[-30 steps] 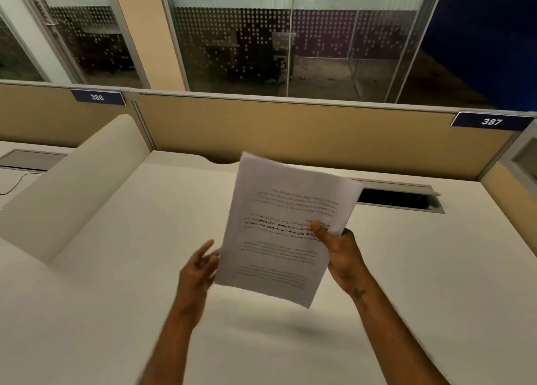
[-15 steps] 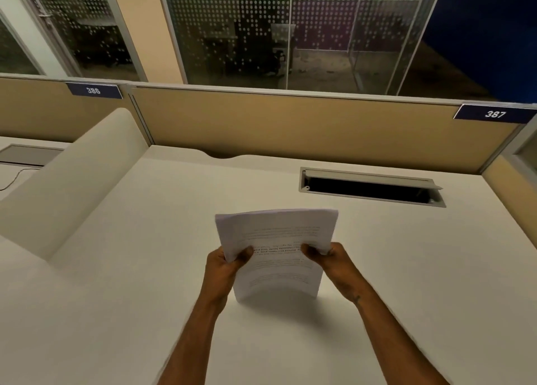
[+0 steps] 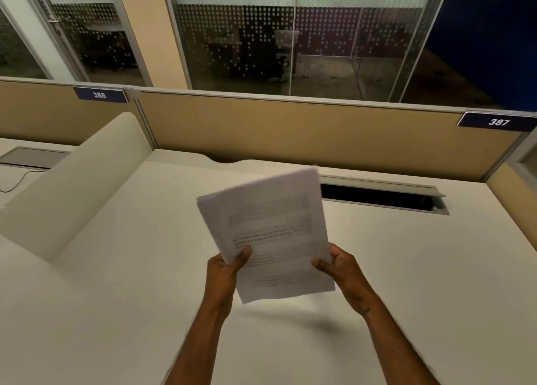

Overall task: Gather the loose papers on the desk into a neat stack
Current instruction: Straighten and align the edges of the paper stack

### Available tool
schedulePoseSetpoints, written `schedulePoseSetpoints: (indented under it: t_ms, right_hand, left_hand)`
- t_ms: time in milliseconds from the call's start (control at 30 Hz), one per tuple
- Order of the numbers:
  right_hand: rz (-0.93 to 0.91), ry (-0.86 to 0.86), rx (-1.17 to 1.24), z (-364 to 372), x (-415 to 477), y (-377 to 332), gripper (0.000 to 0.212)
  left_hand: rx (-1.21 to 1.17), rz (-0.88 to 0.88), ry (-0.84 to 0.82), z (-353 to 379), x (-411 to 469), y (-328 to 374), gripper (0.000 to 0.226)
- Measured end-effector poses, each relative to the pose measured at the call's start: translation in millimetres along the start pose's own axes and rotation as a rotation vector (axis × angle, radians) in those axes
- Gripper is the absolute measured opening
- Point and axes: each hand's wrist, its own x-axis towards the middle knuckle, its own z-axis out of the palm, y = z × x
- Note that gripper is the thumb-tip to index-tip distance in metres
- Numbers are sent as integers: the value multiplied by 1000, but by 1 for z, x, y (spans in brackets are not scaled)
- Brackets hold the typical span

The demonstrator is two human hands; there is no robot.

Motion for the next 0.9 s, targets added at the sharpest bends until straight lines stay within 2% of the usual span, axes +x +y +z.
schedulePoseSetpoints:
  t_ms: [67, 167, 267, 333, 400, 467, 533, 567, 633, 700, 800, 900]
  right_hand:
    - [11, 4, 118, -10, -5, 9, 79]
    - [-24, -42, 277, -1, -9, 20, 51]
    - [-68, -85, 443, 21, -8, 6, 56]
    - [-59, -16, 565, 31, -4, -9, 48]
    - [-67, 72, 585, 34, -3, -20, 38]
    - [-89, 99, 512, 29, -3, -28, 29]
    - [-107, 104, 392, 19, -5, -35, 26]
    - [-117, 99, 342, 14, -6, -39, 26]
    - [-124, 87, 264, 4, -7, -44, 25]
    - [-117, 43, 175, -3, -7, -46, 22]
    - [-101, -23, 47, -5, -5, -45, 19]
    - [-81, -1, -3, -9, -1, -41, 25]
  left_hand:
    - [-153, 25, 33, 5, 1, 14, 31]
    - [-370, 11, 48, 20, -2, 27, 32]
    - [-524, -48, 44, 36, -9, 25, 43]
    - [-568, -83, 44, 42, -15, 16, 52]
    - [-575, -120, 10, 41, -21, 5, 52]
    - [-530, -136, -19, 25, -19, -1, 46]
    - [-437, -89, 21, -9, -6, 1, 49]
    - [-384, -34, 52, -30, 5, 5, 56]
    - [-212, 71, 71, -67, 20, 23, 85]
    - [22, 129, -29, -81, 28, 40, 101]
    - [209, 115, -231, -69, 29, 51, 83]
    - [238, 87, -211, -53, 24, 47, 48]
